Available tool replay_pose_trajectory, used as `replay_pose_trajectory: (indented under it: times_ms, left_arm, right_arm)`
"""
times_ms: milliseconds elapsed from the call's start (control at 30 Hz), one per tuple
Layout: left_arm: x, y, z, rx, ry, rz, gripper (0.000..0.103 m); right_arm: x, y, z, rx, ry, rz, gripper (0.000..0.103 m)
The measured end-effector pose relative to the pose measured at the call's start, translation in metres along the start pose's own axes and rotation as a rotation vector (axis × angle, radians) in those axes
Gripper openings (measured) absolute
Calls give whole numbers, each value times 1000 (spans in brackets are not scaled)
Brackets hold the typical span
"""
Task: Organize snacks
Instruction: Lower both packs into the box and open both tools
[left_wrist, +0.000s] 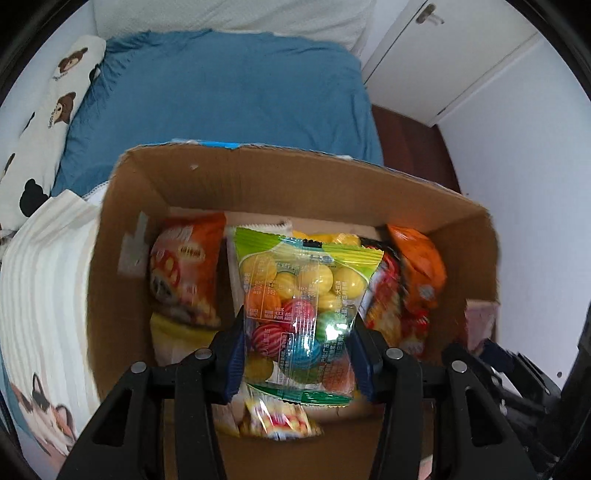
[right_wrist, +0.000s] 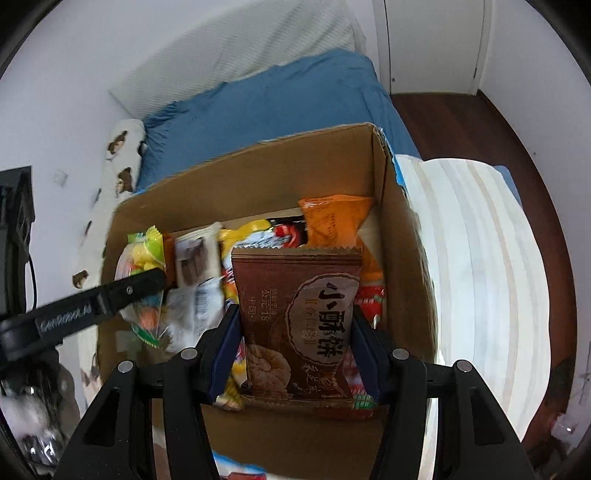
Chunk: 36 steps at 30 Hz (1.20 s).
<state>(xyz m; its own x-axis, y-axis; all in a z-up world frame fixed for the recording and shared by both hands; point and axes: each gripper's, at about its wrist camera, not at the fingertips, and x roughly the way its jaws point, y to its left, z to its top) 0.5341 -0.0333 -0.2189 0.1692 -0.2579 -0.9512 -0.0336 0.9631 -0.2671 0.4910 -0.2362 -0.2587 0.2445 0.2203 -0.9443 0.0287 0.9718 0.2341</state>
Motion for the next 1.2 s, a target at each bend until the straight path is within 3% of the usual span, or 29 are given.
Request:
replay_pose_trajectory:
  times_ms: [200,300,333,367,400,433,467,833,1200]
  left_arm:
    - [36,6,29,5,66,41,46]
    - [45,11,33,-14,106,23,47]
    - [46,11,34,-12,107,19,51]
    - [45,11,36,-7,98,22,63]
    - [44,10,36,-1,92,30,71]
    - [42,10,35,3,87,32,87]
    - [40,9,34,4,80,27,91]
    - [15,5,23,37,43,45,92]
    - [-28,6,-29,70,-50,70,92]
  right_arm:
    - [30,-8,15,15,81,-24,60]
    - [40,-11,20,21,101,-43,70]
    - [41,-11,21,22,101,-47,88]
    - [41,-11,21,29,96,-54,99]
    - [42,-7,24,32,97,-42,99]
    - [43,-4,26,34,101,-48,99]
    - [44,-3,26,34,102,-57,99]
    - [40,7,15,22,101,-70,99]
    - [9,17,-15,-5,43,-54,99]
